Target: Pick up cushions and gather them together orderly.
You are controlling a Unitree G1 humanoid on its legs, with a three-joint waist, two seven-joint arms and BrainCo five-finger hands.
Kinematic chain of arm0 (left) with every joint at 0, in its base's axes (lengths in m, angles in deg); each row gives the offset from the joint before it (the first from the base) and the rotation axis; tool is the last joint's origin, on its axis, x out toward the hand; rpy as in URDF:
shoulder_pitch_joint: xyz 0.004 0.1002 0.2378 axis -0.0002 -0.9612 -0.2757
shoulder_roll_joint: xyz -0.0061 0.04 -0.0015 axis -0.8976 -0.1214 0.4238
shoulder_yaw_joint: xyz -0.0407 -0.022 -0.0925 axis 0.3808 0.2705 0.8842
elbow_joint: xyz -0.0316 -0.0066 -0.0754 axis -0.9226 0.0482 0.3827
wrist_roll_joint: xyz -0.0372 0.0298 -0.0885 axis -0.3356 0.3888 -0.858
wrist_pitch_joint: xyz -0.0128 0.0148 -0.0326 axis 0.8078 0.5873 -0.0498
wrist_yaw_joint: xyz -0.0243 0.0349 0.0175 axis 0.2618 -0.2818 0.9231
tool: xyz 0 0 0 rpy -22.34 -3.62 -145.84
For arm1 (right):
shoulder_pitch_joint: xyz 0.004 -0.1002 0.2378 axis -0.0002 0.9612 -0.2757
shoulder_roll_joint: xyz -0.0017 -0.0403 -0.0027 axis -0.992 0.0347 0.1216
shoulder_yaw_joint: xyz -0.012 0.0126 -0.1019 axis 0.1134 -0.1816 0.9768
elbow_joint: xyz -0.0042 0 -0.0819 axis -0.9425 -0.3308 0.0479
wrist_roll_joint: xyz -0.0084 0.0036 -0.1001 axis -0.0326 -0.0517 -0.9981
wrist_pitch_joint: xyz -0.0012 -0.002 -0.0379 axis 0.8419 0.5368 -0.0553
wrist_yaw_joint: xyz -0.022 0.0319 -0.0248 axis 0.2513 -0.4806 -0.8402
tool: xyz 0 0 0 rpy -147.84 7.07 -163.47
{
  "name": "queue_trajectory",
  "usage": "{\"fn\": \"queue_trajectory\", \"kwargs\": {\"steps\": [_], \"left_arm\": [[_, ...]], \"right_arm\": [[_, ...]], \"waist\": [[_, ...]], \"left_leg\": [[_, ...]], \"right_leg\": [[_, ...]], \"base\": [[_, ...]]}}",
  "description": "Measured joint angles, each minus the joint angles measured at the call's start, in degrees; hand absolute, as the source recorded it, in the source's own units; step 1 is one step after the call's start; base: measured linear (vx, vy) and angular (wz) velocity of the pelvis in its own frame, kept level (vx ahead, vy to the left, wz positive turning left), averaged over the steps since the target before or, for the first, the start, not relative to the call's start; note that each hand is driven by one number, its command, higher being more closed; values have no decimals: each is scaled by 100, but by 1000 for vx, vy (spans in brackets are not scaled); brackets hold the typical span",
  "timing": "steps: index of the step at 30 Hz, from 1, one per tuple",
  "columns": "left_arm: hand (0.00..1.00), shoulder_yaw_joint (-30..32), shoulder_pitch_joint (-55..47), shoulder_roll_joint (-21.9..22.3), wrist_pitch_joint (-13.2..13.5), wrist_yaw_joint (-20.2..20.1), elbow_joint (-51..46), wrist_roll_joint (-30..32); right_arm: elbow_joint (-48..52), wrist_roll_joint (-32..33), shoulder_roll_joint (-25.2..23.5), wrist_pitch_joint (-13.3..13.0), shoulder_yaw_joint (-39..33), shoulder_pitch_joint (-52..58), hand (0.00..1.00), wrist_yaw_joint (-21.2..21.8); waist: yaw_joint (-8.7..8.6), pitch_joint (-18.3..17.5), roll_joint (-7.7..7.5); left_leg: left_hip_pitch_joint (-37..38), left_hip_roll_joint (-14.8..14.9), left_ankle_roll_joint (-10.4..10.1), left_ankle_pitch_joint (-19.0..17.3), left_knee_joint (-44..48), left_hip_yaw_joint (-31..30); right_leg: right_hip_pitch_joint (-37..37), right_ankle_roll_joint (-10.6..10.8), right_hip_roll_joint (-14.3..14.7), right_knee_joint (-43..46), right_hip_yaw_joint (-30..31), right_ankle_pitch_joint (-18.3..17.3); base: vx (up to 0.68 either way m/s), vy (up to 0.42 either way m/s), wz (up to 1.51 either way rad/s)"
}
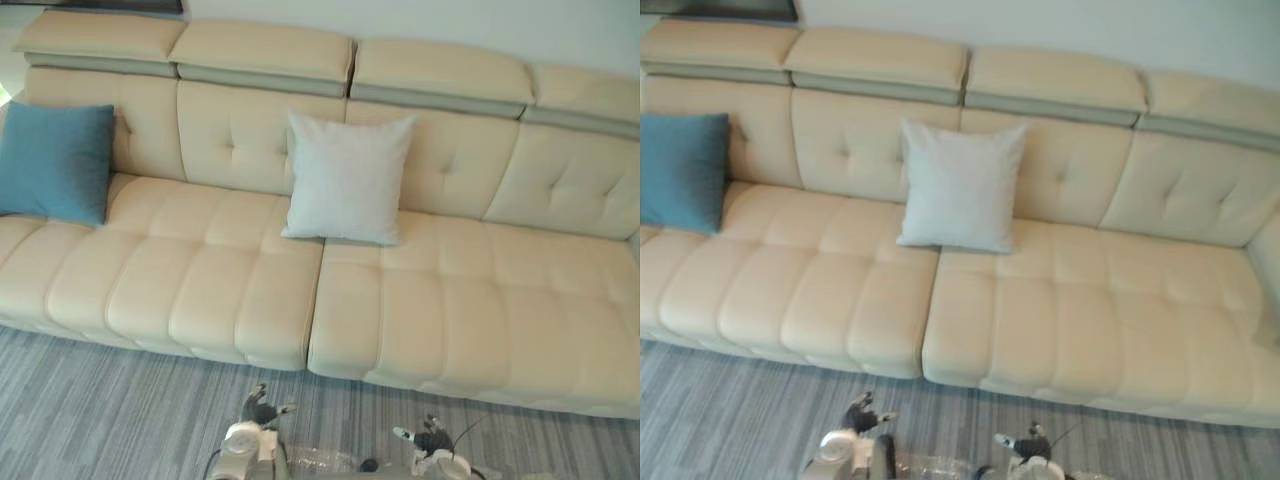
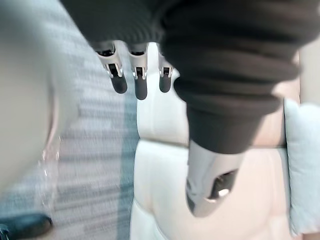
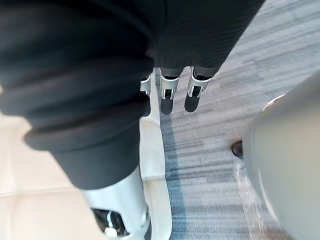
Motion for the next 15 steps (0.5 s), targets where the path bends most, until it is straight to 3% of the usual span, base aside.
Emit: {"fn": "queue_trajectory", "kwargs": {"steps": [6, 12, 14, 15], "left_arm": [[0, 71, -1, -106, -33, 4, 247, 59], [0, 93, 106, -109, -87, 2, 272, 106], [0, 91, 230, -99, -92, 1, 275, 106], [0, 89, 282, -84, -90, 2, 274, 106]], "right_arm": [[-236, 2, 29, 44, -362, -171, 0, 7], [-284, 10, 52, 91, -477, -497, 0, -10], [-272, 12, 77, 90, -512, -649, 0, -18], [-272, 9, 115, 88, -465, -738, 0, -21]], "waist": [[-21, -18, 63], [-17, 52, 18], [-11, 168, 40], [-10, 236, 103]], "left_leg": [[208, -205, 76, 257, -443, 89], [241, -40, 14, 159, -418, 456], [224, 127, -7, -6, -237, 767], [206, 240, -13, -139, -146, 860]], "right_leg": [[108, -22, -59, -456, 218, 286], [-152, -144, 81, -705, 915, 663], [-360, -175, 196, -691, 1175, 950], [-516, -241, 320, -683, 993, 1223]], "base": [[-16, 63, -10], [-3, 10, -62], [-37, 49, -109], [-76, 75, -187]]}}
